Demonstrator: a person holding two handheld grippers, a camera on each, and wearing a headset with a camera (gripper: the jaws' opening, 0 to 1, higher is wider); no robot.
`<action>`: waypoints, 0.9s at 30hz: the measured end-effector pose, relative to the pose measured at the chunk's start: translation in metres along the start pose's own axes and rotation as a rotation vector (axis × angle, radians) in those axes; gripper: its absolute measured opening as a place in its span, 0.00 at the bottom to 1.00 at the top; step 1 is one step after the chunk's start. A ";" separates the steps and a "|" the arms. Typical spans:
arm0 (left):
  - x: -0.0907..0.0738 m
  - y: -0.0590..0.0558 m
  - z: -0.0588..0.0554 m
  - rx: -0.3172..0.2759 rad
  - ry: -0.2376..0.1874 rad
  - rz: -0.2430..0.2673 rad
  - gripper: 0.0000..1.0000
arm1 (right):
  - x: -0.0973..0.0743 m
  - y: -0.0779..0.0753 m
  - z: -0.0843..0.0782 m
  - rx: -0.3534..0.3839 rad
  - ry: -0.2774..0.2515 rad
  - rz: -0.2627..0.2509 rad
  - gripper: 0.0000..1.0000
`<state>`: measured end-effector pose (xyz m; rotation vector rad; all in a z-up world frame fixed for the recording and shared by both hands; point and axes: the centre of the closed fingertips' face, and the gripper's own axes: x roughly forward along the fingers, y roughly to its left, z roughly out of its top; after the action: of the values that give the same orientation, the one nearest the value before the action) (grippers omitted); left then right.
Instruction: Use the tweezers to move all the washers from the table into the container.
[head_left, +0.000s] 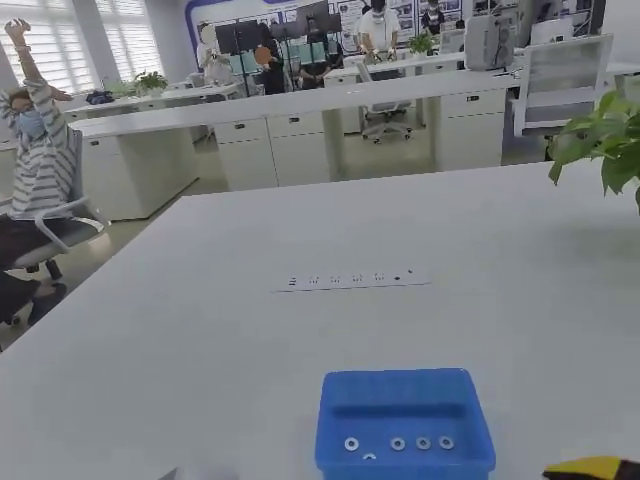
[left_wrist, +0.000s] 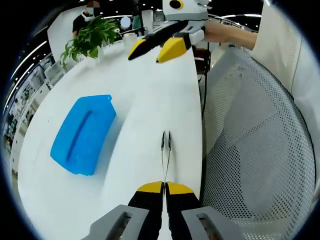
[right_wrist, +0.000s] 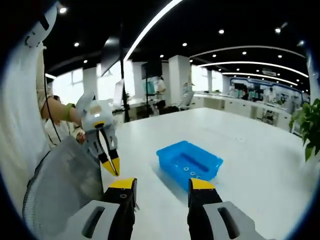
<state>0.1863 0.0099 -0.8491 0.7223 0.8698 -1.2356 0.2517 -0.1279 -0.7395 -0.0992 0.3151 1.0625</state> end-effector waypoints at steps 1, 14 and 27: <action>0.001 0.000 -0.001 0.002 0.006 -0.001 0.00 | -0.008 -0.003 0.009 0.023 -0.060 -0.026 0.42; 0.016 0.009 -0.011 -0.022 0.078 -0.018 0.00 | -0.041 -0.010 0.013 0.064 -0.156 -0.232 0.54; 0.023 0.014 -0.015 0.019 0.150 -0.042 0.00 | -0.031 -0.001 -0.004 0.046 -0.092 -0.206 0.58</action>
<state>0.2001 0.0147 -0.8762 0.8236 1.0017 -1.2405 0.2373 -0.1556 -0.7344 -0.0406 0.2408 0.8525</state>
